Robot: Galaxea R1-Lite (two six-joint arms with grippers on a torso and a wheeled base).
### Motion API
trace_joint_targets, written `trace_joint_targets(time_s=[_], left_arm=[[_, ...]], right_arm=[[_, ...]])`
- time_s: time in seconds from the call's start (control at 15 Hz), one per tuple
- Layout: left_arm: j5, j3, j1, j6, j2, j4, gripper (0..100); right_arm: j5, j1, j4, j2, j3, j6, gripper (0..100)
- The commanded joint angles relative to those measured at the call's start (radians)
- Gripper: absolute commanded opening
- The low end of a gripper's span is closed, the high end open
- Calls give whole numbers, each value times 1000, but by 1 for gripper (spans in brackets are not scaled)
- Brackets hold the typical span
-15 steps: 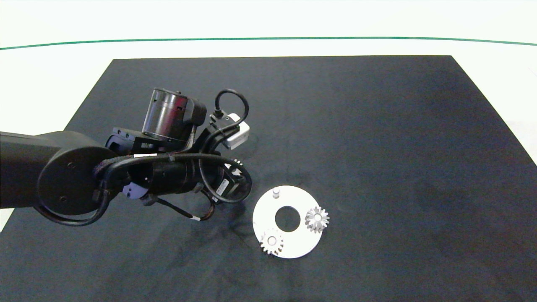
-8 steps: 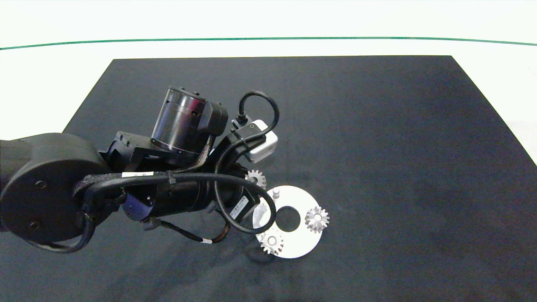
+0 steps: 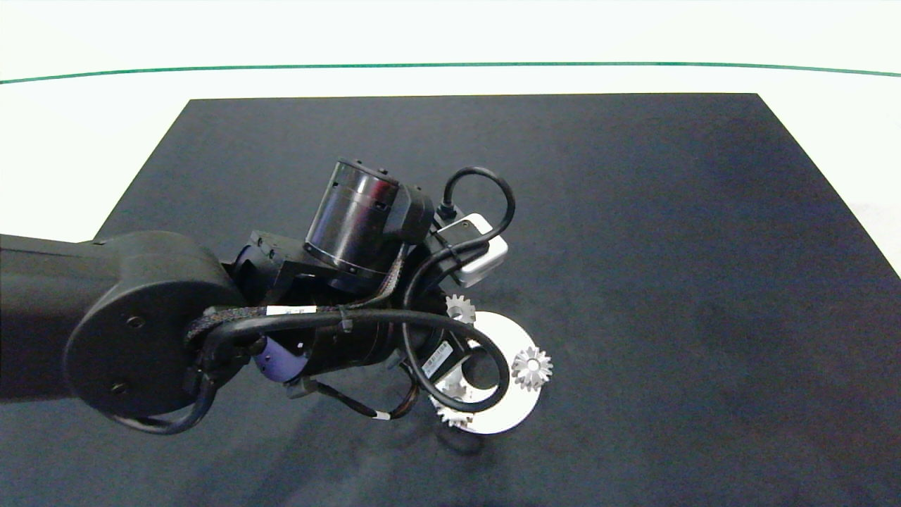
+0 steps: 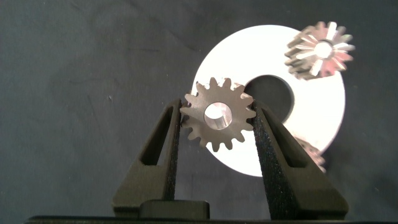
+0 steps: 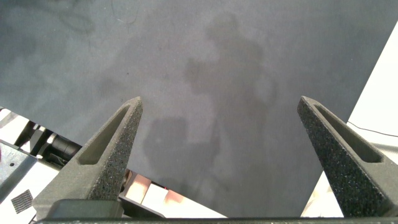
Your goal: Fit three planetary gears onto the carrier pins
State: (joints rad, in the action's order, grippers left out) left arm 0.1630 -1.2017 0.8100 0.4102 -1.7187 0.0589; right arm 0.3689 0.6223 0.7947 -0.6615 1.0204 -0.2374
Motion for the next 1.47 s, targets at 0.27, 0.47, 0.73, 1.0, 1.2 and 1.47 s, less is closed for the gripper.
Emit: trace_joint_targets(time_s=[0.27, 0.47, 0.73, 1.0, 1.2, 1.47], left_arm=[[7, -19, -2, 4, -50, -2, 16], [7, -25, 0, 4, -62, -4, 16], [7, -27, 0, 4, -71, -5, 16], [7, -45, -3, 9, -73, -5, 16], [7, -56, -5, 9, -79, -5, 16], [7, -53, -6, 9, -84, -5, 16]], right_arm=[[2, 0, 5, 3, 0, -2, 100], [2, 0, 5, 2, 0, -2, 100], [2, 0, 5, 3, 0, -2, 100], [1, 0, 5, 2, 0, -2, 100], [1, 0, 5, 2, -2, -2, 100], [1, 0, 5, 3, -2, -2, 100]])
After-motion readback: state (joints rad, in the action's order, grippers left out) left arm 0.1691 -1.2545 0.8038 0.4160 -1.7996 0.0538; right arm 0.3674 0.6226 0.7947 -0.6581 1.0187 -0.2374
